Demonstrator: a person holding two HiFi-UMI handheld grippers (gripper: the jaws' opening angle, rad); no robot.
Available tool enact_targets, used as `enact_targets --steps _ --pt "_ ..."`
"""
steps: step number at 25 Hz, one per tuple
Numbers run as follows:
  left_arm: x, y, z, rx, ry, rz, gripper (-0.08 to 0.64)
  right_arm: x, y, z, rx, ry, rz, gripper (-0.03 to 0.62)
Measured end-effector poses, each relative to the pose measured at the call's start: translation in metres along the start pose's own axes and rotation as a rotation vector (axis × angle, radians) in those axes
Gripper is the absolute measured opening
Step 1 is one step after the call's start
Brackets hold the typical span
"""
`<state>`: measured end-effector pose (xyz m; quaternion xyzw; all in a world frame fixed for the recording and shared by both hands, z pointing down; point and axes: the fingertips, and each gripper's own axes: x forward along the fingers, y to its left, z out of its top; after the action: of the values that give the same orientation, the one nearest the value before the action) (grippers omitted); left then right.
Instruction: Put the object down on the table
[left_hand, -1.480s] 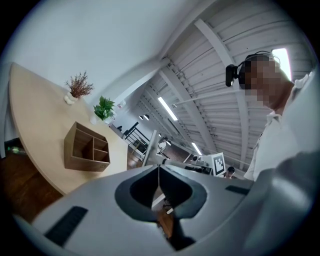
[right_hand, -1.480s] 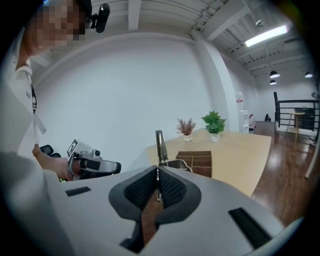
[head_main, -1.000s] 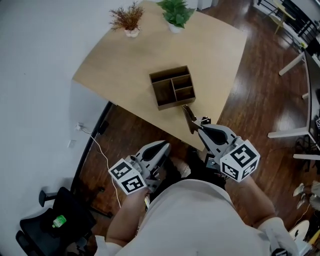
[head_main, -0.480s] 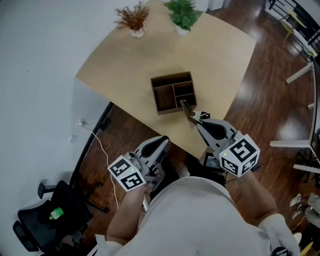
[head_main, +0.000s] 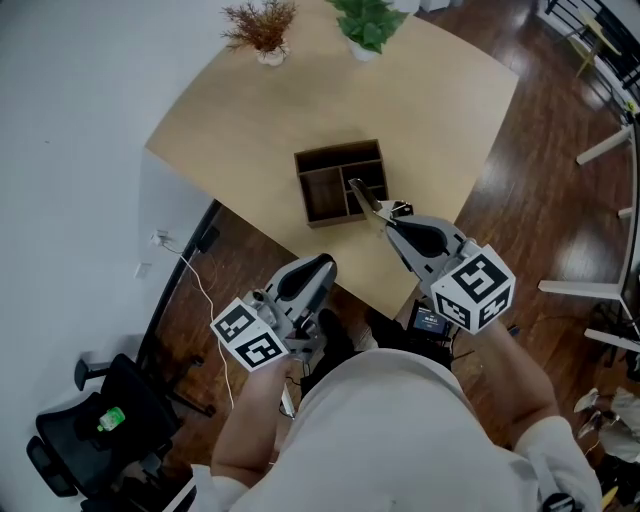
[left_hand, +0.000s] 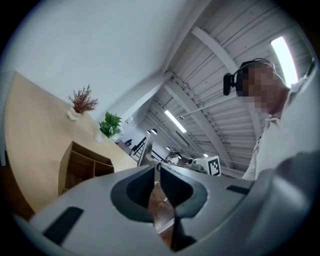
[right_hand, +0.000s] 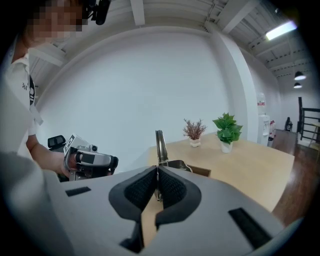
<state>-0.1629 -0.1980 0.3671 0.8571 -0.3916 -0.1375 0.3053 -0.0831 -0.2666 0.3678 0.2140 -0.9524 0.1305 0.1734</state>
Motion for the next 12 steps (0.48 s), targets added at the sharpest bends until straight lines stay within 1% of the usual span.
enact_targets --steps 1,2,3,12 --pt "0.003 0.0 0.001 -0.001 -0.003 -0.004 0.006 0.002 -0.004 0.001 -0.007 0.001 0.001 0.009" --pt "0.006 0.0 0.002 -0.001 -0.004 -0.008 0.075 0.004 -0.007 0.003 -0.015 0.001 0.003 0.009" --pt "0.009 0.001 0.002 -0.002 -0.003 -0.009 0.087 0.006 -0.01 0.004 -0.023 0.002 0.004 0.009" --pt "0.023 0.019 0.003 -0.01 0.022 0.032 0.086 0.027 -0.028 0.01 -0.079 0.016 0.032 0.009"
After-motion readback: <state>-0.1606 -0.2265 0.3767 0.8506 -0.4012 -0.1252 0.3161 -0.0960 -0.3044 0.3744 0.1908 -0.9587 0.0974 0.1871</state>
